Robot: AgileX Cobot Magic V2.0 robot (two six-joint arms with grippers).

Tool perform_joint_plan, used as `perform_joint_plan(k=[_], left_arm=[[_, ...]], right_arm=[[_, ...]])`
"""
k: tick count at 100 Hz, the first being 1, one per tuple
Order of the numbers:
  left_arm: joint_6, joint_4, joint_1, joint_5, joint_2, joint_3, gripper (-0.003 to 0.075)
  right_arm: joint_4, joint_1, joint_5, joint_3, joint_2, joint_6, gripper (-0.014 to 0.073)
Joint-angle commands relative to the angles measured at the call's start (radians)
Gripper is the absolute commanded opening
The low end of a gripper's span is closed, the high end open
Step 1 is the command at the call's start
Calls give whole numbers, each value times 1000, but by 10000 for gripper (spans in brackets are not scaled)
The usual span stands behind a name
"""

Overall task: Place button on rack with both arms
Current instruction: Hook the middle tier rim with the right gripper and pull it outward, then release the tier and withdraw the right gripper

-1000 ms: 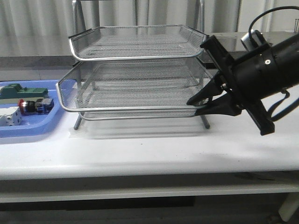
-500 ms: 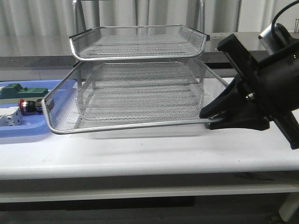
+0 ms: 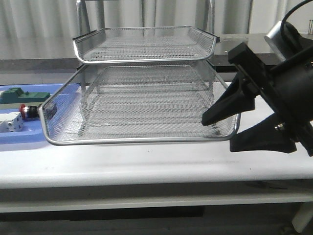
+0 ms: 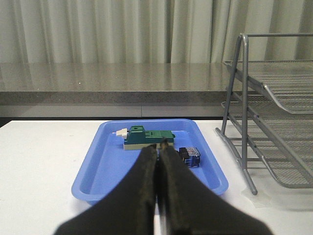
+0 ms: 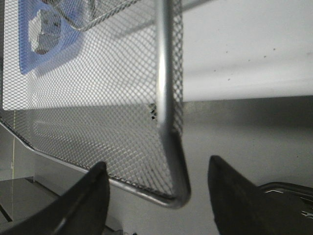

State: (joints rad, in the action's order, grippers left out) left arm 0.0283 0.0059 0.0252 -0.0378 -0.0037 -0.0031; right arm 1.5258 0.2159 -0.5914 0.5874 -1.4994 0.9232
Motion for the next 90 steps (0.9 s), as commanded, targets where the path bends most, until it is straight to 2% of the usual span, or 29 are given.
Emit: perform_joint_plan(k=[1,25,43,69,90], left_arm=[[11,-6,2,85,-32,55,-21],[11,-6,2,85,-32,55,-21],[11,-6,2,85,-32,55,-21],[11,-6,2,85,-32,55,-21],[11,-6,2,85,-32,55,-21]], right_arm=[[-2,3,-58,19,37,19,470],[-117,2,-43,19,100,17,470],[-282,1,-28,19,214,-75,470],[-776,0,-33,33,387,-464,468],[-1218,0,-122,124,535,-797,468]])
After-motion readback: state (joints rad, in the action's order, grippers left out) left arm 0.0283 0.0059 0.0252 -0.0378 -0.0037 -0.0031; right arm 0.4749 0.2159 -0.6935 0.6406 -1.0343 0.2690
